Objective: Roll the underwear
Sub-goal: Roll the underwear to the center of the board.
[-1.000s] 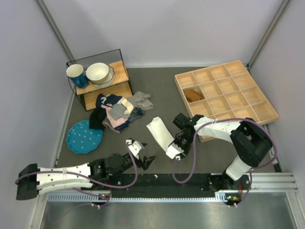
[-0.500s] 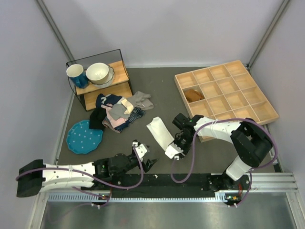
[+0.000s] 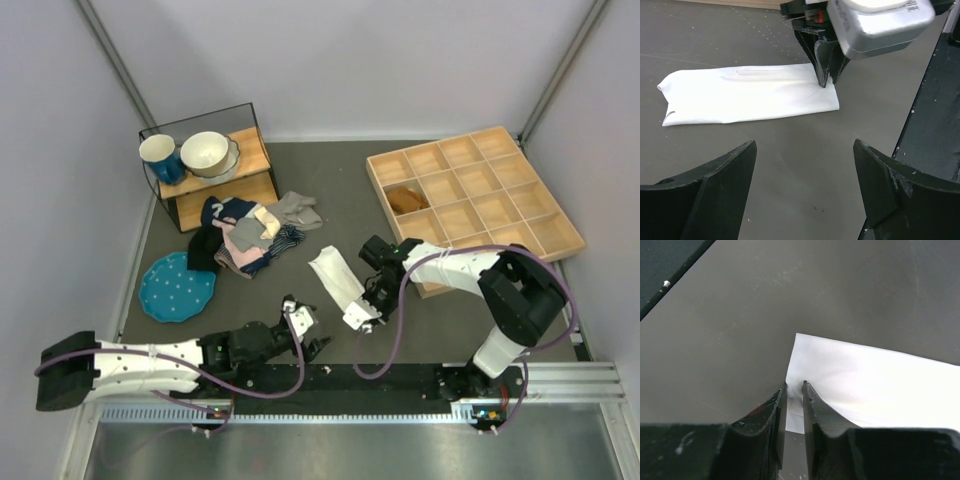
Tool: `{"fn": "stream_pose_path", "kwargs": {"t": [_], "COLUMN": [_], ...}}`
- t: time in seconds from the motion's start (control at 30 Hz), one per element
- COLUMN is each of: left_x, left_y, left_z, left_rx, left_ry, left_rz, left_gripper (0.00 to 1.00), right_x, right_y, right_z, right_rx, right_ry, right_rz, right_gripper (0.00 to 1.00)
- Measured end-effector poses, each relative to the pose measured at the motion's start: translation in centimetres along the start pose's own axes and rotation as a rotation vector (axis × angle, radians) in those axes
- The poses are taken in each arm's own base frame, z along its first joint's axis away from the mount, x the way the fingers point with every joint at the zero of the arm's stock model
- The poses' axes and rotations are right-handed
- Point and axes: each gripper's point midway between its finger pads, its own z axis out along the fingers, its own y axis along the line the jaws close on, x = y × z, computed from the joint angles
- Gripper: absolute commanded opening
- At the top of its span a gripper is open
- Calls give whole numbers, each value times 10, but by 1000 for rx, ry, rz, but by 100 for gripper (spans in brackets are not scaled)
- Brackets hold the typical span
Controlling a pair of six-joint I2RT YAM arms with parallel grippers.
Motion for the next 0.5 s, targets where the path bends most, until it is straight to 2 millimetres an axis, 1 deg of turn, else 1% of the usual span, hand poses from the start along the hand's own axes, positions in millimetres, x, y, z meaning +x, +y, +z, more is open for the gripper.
{"fn": "stream_pose_path", "kwargs": {"t": [0.2, 0.3, 0.37, 0.5], "left_x": [3, 9, 14, 19], "left_y": [-3, -5, -6, -8], "left_z": [2, 4, 4, 6], "left_rx": [24, 35, 45, 60], "left_ry": [11, 32, 46, 62], "left_rz": [36, 58, 78, 109], "left_gripper": [85, 85, 85, 84], "right_x": [2, 2, 2, 1], "right_y": [-4, -6, -6, -8], "right_z": [0, 0, 0, -1], "right_rx": [-4, -10, -19, -51], "right_ry": [5, 7, 9, 11], "right_rz": [34, 56, 76, 128], "right_gripper": [9, 5, 1, 0]}}
